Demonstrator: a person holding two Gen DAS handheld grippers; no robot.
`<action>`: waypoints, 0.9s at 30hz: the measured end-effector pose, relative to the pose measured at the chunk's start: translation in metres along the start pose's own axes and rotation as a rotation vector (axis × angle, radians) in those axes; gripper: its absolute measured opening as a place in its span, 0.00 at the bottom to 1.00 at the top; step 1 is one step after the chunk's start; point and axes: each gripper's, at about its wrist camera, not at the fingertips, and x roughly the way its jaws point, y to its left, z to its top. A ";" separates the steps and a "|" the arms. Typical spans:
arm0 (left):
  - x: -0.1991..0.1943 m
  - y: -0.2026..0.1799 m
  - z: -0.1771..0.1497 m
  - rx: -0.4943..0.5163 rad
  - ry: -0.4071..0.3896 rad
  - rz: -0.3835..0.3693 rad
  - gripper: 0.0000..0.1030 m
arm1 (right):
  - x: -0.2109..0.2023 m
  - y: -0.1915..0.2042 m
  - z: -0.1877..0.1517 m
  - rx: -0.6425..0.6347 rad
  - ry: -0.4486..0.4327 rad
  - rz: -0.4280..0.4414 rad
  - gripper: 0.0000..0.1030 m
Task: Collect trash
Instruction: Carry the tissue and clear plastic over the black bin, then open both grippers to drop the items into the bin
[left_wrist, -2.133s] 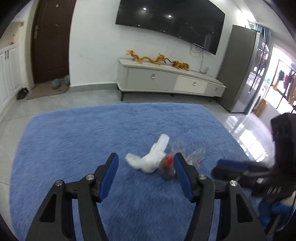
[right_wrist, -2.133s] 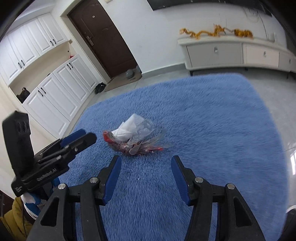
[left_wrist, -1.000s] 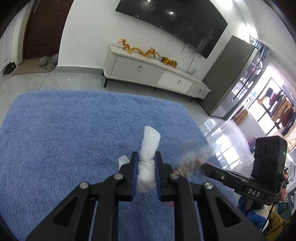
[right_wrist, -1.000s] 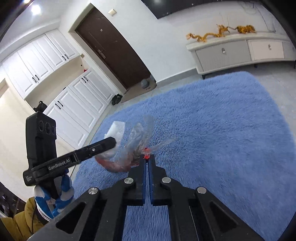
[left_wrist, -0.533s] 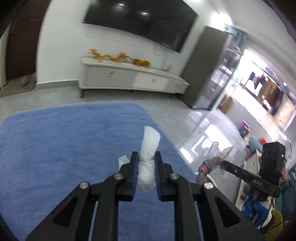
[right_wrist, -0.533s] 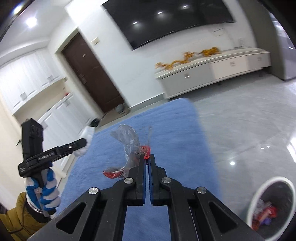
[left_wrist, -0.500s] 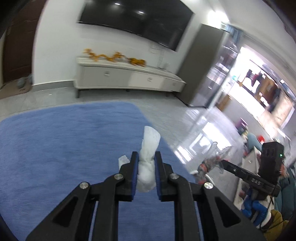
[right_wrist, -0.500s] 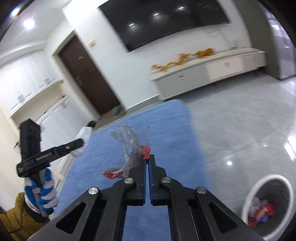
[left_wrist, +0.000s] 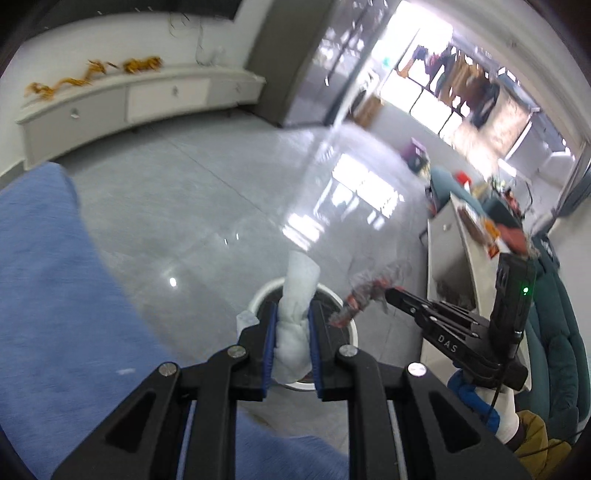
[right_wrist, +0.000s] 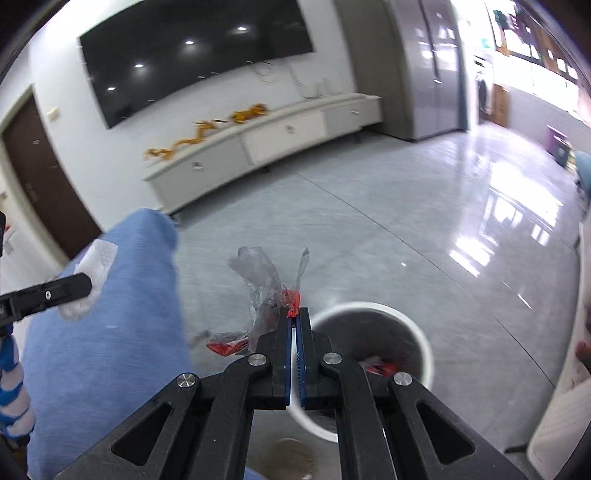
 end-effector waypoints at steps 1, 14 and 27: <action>0.018 -0.007 0.002 0.001 0.027 -0.003 0.16 | 0.008 -0.011 -0.003 0.018 0.012 -0.010 0.03; 0.158 -0.037 0.009 -0.051 0.211 -0.046 0.25 | 0.081 -0.087 -0.026 0.175 0.151 -0.034 0.04; 0.170 -0.031 0.009 -0.098 0.179 -0.029 0.52 | 0.086 -0.099 -0.034 0.214 0.179 -0.109 0.34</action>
